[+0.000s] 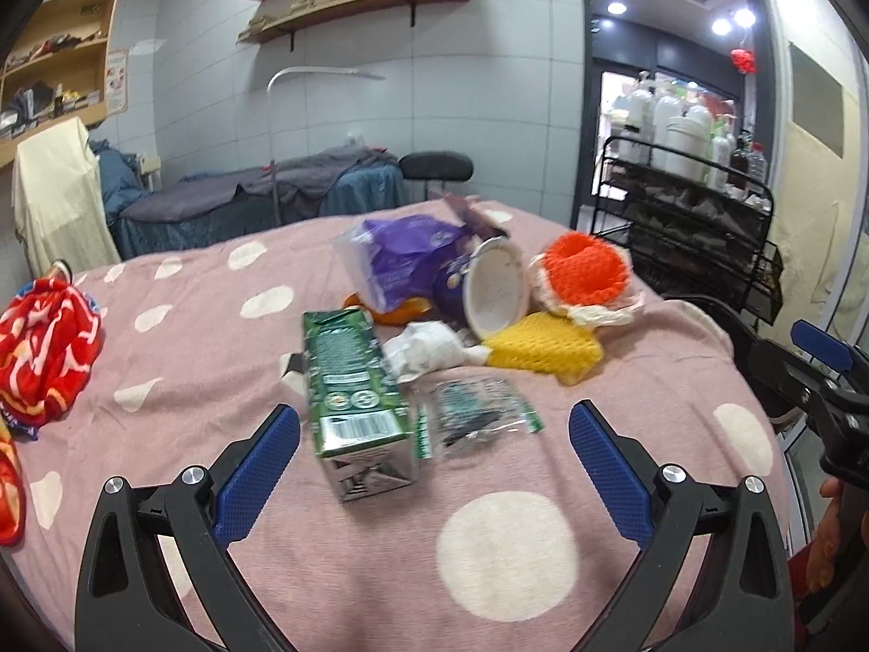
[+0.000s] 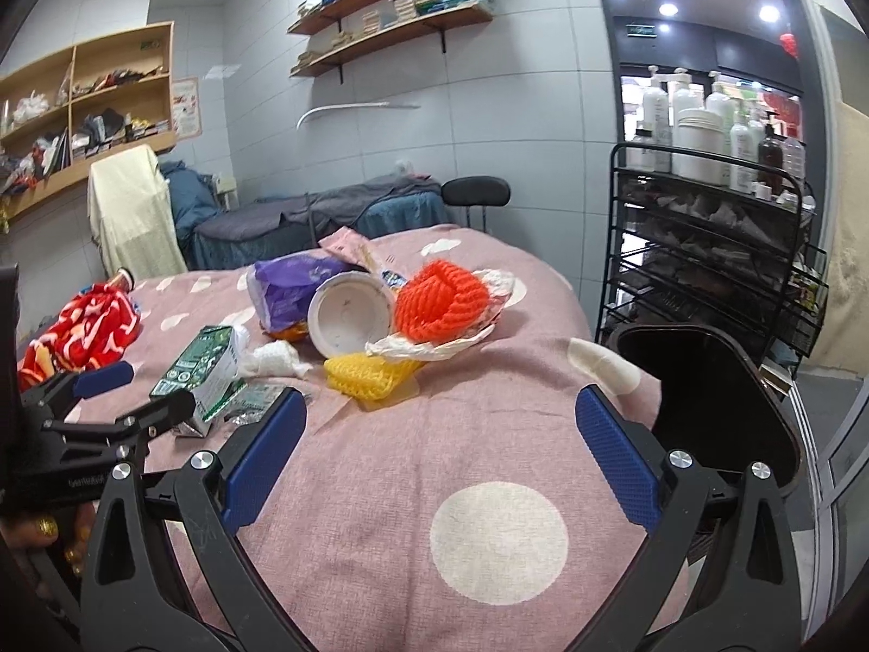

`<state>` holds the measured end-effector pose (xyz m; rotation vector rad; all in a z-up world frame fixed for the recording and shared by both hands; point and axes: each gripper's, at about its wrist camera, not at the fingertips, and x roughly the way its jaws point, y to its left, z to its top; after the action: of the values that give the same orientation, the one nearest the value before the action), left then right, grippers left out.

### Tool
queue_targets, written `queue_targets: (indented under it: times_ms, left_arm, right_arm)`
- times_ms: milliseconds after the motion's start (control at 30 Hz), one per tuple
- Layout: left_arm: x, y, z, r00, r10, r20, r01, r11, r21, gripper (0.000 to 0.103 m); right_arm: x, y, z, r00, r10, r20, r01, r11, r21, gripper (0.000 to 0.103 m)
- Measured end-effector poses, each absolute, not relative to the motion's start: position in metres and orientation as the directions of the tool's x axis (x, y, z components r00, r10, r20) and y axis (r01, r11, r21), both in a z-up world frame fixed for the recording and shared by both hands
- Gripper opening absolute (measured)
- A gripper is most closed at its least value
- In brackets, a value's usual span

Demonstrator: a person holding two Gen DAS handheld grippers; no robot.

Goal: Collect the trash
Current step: 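Grasp the green juice carton with the left tool while the right tool approaches the clear snack packet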

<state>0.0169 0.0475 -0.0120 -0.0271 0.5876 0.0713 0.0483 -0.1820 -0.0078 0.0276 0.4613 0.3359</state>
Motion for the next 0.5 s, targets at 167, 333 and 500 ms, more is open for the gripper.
queue_targets:
  times_ms: [167, 333, 500]
  left_arm:
    - [0.04, 0.079, -0.017, 0.758, 0.068, -0.649, -0.131, 0.99, -0.05, 0.098]
    - [0.065, 0.101, -0.02, 0.692, 0.028, -0.722, -0.149, 0.983, -0.105, 0.097]
    - [0.086, 0.106, -0.023, 0.647, 0.025, -0.762, -0.143, 0.986, -0.089, 0.092]
  right_arm:
    - [0.059, -0.163, -0.011, 0.8, 0.362, -0.478, -0.373, 0.925, 0.075, 0.098]
    - [0.072, -0.152, -0.015, 0.754, 0.388, -0.53, -0.41, 0.908, 0.082, 0.098]
    - [0.084, -0.147, -0.018, 0.707, 0.407, -0.578, -0.428, 0.897, 0.108, 0.098]
